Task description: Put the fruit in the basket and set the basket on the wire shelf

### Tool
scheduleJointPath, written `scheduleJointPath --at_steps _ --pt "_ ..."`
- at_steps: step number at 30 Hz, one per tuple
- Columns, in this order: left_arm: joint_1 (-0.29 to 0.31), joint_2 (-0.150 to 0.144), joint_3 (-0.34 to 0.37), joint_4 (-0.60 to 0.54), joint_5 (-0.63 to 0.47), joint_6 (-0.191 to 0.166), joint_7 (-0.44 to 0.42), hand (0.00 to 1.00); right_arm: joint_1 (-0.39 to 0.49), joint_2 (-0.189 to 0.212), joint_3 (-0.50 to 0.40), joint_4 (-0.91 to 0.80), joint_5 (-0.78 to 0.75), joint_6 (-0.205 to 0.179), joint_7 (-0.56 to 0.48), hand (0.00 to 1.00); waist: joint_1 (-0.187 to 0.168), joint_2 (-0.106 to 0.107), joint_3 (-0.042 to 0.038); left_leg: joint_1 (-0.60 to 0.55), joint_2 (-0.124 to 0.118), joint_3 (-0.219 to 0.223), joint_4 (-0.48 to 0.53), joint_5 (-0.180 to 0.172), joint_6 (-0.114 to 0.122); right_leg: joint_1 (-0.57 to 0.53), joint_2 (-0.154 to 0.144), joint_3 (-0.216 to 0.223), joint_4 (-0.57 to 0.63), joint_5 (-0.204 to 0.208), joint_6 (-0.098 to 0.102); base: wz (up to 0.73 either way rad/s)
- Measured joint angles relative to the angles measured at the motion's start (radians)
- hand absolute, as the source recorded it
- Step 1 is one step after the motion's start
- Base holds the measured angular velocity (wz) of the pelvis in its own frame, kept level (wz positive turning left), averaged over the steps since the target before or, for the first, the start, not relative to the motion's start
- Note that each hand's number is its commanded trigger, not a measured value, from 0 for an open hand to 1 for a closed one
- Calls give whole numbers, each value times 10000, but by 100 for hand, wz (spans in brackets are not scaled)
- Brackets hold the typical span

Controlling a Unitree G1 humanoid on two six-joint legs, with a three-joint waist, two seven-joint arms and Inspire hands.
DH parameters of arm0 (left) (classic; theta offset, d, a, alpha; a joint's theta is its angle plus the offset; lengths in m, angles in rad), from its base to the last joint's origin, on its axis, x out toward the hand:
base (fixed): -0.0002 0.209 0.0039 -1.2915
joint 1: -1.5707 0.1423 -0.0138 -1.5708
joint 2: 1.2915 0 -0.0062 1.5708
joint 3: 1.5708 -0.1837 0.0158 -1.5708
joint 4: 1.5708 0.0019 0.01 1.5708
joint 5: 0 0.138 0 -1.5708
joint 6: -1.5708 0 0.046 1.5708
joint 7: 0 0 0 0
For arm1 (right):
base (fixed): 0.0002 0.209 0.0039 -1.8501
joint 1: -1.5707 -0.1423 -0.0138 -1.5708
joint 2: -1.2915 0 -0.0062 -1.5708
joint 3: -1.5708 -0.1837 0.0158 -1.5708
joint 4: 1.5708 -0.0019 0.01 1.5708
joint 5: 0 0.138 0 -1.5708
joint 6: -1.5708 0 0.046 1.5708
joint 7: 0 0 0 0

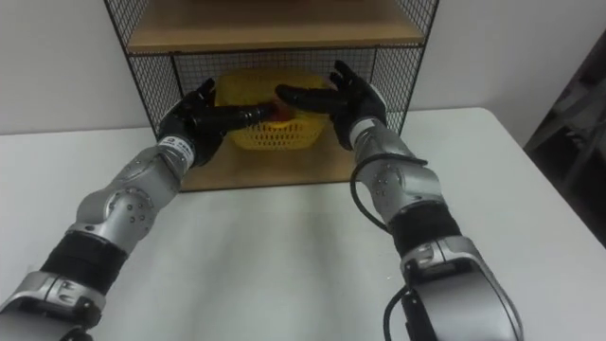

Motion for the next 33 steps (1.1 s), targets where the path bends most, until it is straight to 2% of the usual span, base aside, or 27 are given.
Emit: scheduleJointPath --at_steps 3,6,10,15,20,26,27,30,32,33 --pt "-228 25 238 425 56 227 115 0 0 7 -171 71 117 167 -85 0 -13 119 8 -13 -9 -57 17 -1 -1 33 -1 -79 -44 -1 0 6" --pt "-425 19 230 756 64 455 188 0 0 -2 -191 409 111 239 -147 0 -51 142 7 -43 -67 -266 16 22 -35 97 -17 -273 -110 -17 -26 17" --pt "-433 -3 85 1177 172 641 186 0 -3 -1 -180 1060 114 600 -129 0 -90 239 40 -58 -74 -278 -10 41 -59 78 16 -285 -110 -2 -17 3" --pt "-432 -16 72 1690 146 706 114 0 0 -3 -182 1529 114 631 -129 0 -133 310 49 -23 -104 -321 -113 82 -96 81 -9 -305 -124 -15 -17 1" --pt "-422 21 81 1999 259 604 -204 0 53 -7 -163 1611 41 621 95 0 -193 311 49 126 -126 -317 -307 195 -76 152 -1 -324 -127 -10 -27 1" --pt "-254 35 86 1961 257 474 -196 0 464 -50 -179 1580 -139 418 351 0 -275 298 42 235 -127 -324 -319 194 -78 246 -3 -283 -137 -77 -68 0" --pt "-246 41 83 1888 289 475 -182 0 498 -49 -172 1541 -309 421 349 0 -264 284 21 236 -126 -327 -314 194 -79 246 -21 -286 -135 -79 -70 0" --pt "60 128 84 999 536 455 -178 0 657 -81 -168 1261 -619 420 348 0 -269 260 5 236 -125 -322 -318 196 -81 228 -13 -277 -107 -39 -24 0" --pt "362 158 99 390 867 369 -208 0 1005 -132 -169 651 -954 414 342 0 -247 240 -34 245 -124 -317 -327 199 -84 222 -9 -233 -89 -38 -27 0" --pt "603 165 110 29 1105 328 -229 0 1296 -168 -169 155 -1147 411 347 0 -228 210 -97 243 -124 -316 -332 200 -86 212 -18 -226 -87 -44 -26 0"
